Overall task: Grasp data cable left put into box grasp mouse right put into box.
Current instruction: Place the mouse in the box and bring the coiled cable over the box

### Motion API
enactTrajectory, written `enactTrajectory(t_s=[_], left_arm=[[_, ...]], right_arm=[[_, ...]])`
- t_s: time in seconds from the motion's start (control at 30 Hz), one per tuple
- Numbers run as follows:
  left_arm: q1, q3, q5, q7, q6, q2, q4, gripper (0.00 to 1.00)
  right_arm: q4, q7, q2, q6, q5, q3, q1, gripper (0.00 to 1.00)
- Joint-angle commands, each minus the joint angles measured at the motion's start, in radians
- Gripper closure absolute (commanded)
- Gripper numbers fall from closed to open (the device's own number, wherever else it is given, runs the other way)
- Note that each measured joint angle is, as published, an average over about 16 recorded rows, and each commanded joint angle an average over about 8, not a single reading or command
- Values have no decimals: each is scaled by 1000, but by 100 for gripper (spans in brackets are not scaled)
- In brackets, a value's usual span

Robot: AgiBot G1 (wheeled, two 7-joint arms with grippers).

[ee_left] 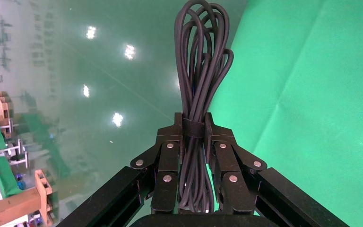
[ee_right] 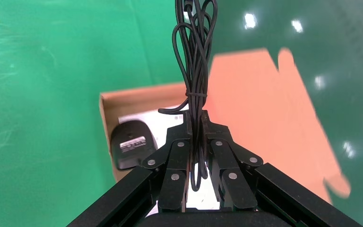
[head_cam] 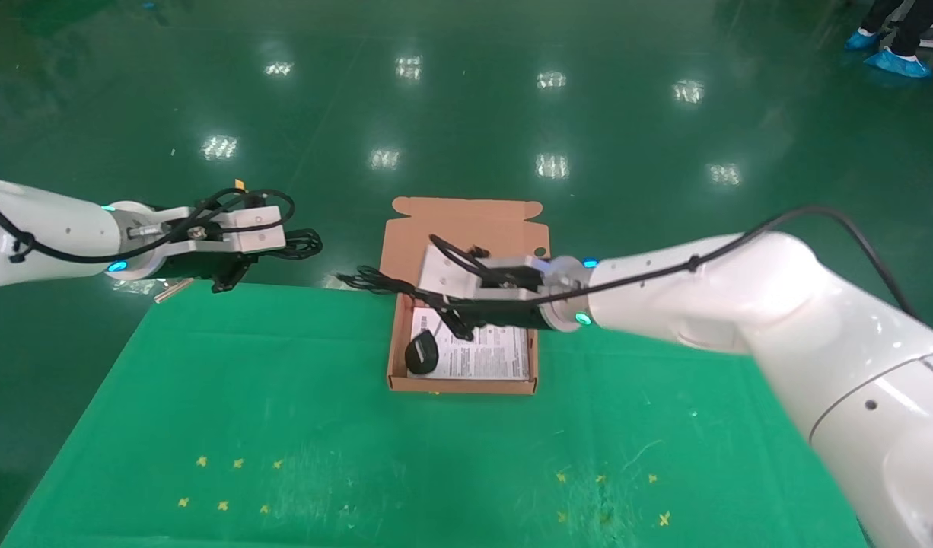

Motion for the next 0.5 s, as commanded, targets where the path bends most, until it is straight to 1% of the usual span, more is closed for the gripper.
enactTrajectory(t_s=[0.03,0.33,0.37,0.5], left_arm=[[1,0,1,-2,1,-1,-2,100],[2,0,3,-5,2,-1,-6,100],[2,0,3,-5,2,-1,-6,100],[2,0,3,-6,2,-2,-7,100]], right_arm=[[-21,16,0,19,25,-16,-10,100],[-99,76,0,78,98,-76,-31,100],[-103,82,0,81,101,-85,-32,97],[-115,98,0,86,109,-115,-34,47]])
